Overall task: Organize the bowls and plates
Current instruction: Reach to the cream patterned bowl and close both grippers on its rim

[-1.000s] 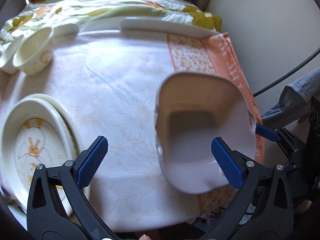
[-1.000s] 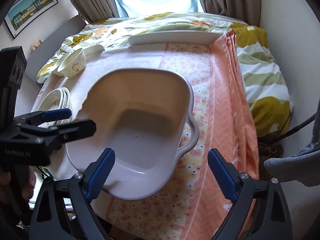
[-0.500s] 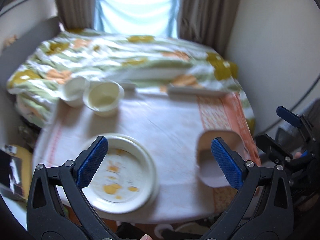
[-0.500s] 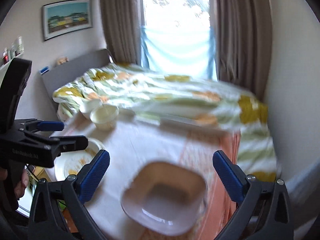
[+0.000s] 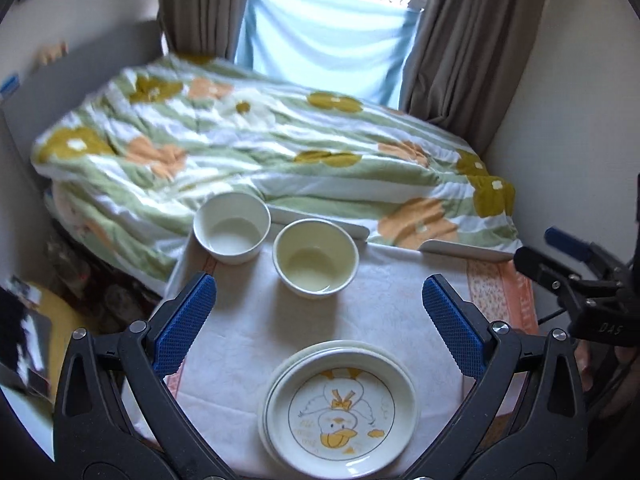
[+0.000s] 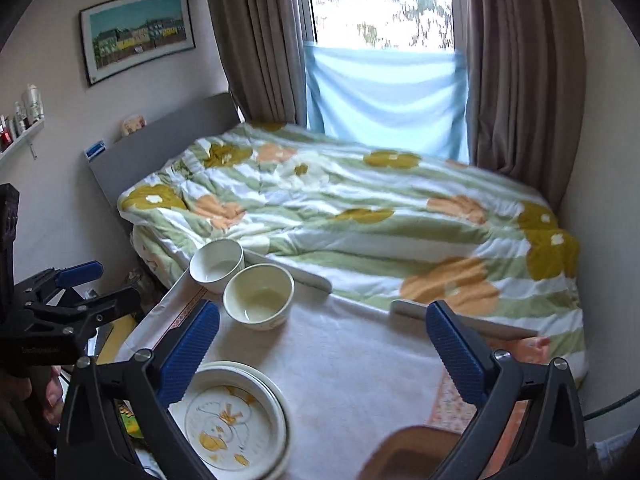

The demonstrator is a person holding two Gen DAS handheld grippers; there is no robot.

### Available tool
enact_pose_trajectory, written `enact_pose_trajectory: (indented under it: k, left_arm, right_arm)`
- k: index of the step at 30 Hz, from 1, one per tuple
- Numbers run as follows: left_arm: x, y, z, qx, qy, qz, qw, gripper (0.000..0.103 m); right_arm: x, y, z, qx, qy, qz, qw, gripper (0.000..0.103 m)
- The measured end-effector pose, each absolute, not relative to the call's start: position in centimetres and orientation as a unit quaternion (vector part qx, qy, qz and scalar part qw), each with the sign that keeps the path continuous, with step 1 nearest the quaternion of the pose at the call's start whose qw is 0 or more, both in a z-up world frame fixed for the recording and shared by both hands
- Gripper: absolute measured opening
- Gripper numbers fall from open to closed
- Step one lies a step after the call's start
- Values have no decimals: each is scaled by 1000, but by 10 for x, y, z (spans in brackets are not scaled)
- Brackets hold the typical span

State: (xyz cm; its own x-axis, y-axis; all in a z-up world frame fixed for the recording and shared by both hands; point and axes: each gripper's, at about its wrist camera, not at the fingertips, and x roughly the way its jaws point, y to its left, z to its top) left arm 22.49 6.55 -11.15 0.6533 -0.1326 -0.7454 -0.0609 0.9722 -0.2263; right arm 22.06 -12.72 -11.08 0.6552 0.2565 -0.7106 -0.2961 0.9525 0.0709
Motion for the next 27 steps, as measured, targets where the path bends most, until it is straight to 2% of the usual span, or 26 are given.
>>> enact_pose_trajectory:
  k: [4, 6, 8, 11, 13, 15, 17, 23, 25, 27]
  left_arm:
    - [265, 102, -155, -181, 459, -34, 869, 102]
    - [286, 117, -188, -218, 489, -47, 843, 97]
    - [300, 124, -215, -238, 512, -62, 823, 86]
    - [322, 124, -254, -250, 547, -83, 794, 71]
    - [333, 121, -272, -253, 559, -94, 784, 61]
    - [343, 118, -285, -256, 565, -101, 777, 54]
    - [353, 115, -298, -255, 574, -99, 772, 43]
    - [366, 112, -309, -242, 578, -104, 772, 34]
    - [369, 112, -309, -237, 578, -105, 774, 34]
    - [371, 114, -311, -227, 578, -102, 777, 32]
  right_arm:
    - [265, -103, -144, 1, 442, 139, 886, 103]
    - [287, -92, -169, 10, 472, 128, 872, 103]
    - [302, -86, -191, 28, 495, 125, 859, 101]
    - [321, -79, -231, 60, 533, 117, 836, 86]
    - [331, -76, -255, 70, 557, 99, 821, 69]
    - [339, -77, -275, 86, 578, 86, 807, 60]
    - [343, -79, -287, 107, 590, 85, 796, 55]
    - [350, -72, -292, 114, 594, 92, 791, 42]
    - [351, -71, -294, 118, 595, 91, 790, 34]
    - [353, -69, -296, 122, 595, 94, 789, 32]
